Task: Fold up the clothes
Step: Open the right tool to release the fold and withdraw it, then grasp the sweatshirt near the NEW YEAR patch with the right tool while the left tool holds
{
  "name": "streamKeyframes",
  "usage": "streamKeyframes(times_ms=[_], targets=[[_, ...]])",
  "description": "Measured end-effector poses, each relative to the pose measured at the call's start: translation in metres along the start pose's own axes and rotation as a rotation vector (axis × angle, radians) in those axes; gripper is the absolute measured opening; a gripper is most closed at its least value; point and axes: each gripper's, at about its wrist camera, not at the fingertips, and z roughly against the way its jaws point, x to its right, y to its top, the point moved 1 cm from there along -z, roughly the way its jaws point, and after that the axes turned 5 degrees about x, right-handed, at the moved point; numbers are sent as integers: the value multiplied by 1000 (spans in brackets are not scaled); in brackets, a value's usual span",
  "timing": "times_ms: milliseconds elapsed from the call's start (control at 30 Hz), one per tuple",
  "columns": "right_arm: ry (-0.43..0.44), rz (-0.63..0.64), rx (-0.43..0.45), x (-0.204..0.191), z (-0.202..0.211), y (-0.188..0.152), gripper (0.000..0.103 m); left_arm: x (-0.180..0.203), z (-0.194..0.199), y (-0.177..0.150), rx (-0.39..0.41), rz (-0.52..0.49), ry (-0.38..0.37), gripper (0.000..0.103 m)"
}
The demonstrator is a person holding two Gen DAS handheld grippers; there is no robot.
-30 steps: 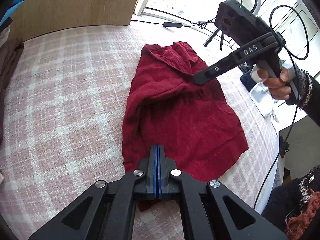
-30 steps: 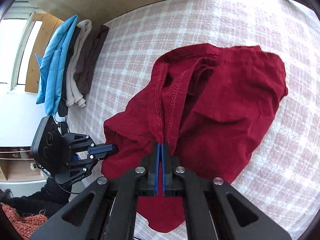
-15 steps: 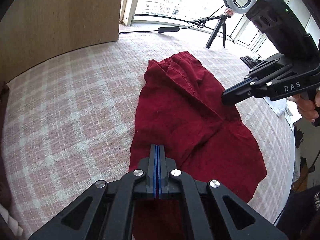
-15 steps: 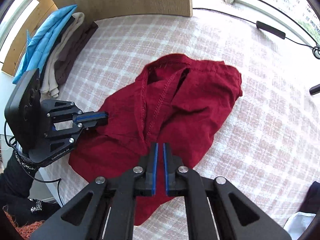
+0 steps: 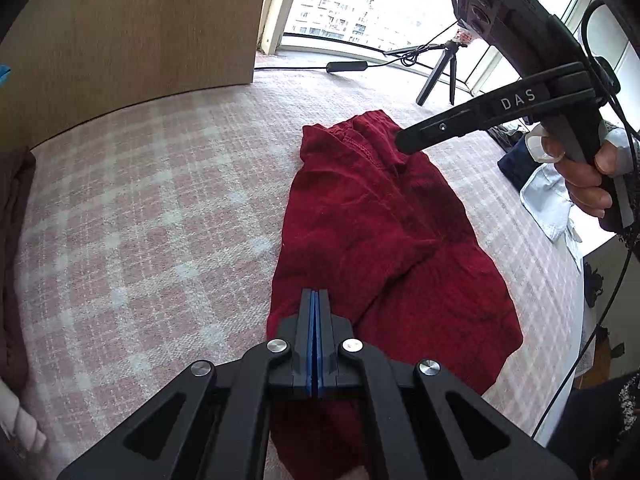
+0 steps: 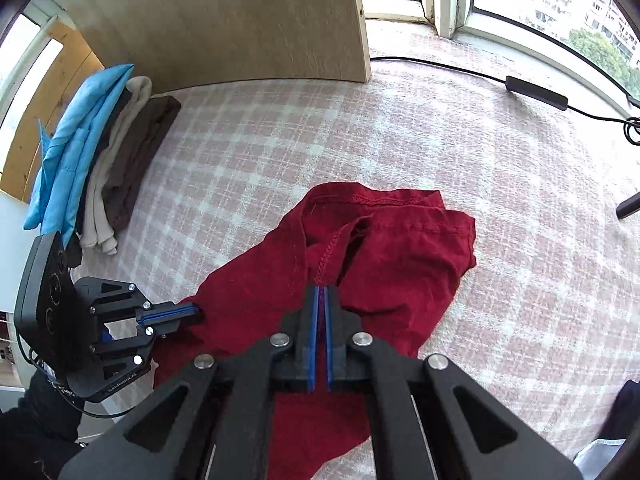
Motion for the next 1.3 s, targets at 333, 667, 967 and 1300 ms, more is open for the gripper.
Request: streamKeyframes(times_ms=[333,667,967,1300], targets=[[-77,163,-169,-33,-45,-36,32,15,42,-45,-28,-15,3,0],[44,122,175,-63,19,85,47,6,40,-37,-1,19,26,0],[-24,84,-5,-32,-31,39,47,0,17,-8,-5,-6,-2,0],[46,171,21,-50,-40,38,5,-1,17,-45,-77,91,-66,0]])
